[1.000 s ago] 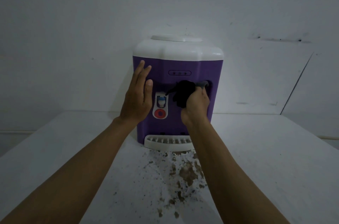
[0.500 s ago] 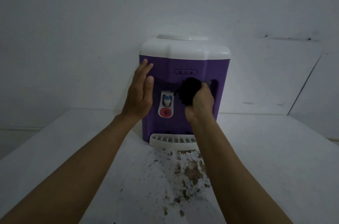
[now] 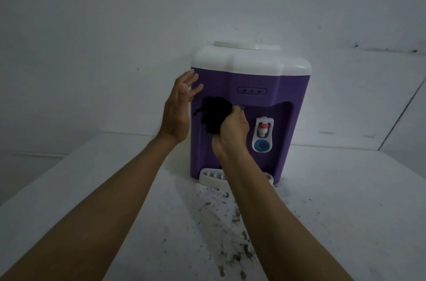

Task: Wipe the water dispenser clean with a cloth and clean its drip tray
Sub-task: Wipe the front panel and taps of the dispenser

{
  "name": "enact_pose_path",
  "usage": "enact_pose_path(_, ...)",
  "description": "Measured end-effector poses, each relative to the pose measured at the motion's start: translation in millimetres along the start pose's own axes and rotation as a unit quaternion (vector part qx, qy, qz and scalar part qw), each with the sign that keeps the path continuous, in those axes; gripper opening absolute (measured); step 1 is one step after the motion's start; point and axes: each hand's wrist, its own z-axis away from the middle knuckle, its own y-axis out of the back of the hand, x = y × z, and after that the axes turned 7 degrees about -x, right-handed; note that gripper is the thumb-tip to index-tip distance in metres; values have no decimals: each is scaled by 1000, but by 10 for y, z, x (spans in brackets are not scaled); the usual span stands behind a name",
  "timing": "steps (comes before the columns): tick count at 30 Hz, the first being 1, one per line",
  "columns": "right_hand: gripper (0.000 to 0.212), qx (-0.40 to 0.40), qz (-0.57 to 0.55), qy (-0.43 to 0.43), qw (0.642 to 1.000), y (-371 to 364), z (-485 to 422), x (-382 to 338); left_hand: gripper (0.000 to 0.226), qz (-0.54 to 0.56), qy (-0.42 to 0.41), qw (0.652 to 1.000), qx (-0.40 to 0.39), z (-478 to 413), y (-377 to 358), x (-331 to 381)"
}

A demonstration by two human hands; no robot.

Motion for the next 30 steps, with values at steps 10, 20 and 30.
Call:
enact_pose_path(10,18,8,206,98,974,-24,-52,337,109,52,33,998,-1,-51,103,-36)
enact_pose_path(20,23,18,259,142,955,-112,-114,538,106,42,27,998,-26,-27,110,-73)
enact_pose_path(30,28,-65,368,230,899,-94,-202,704,106,7,4,999,-42,-20,143,-72)
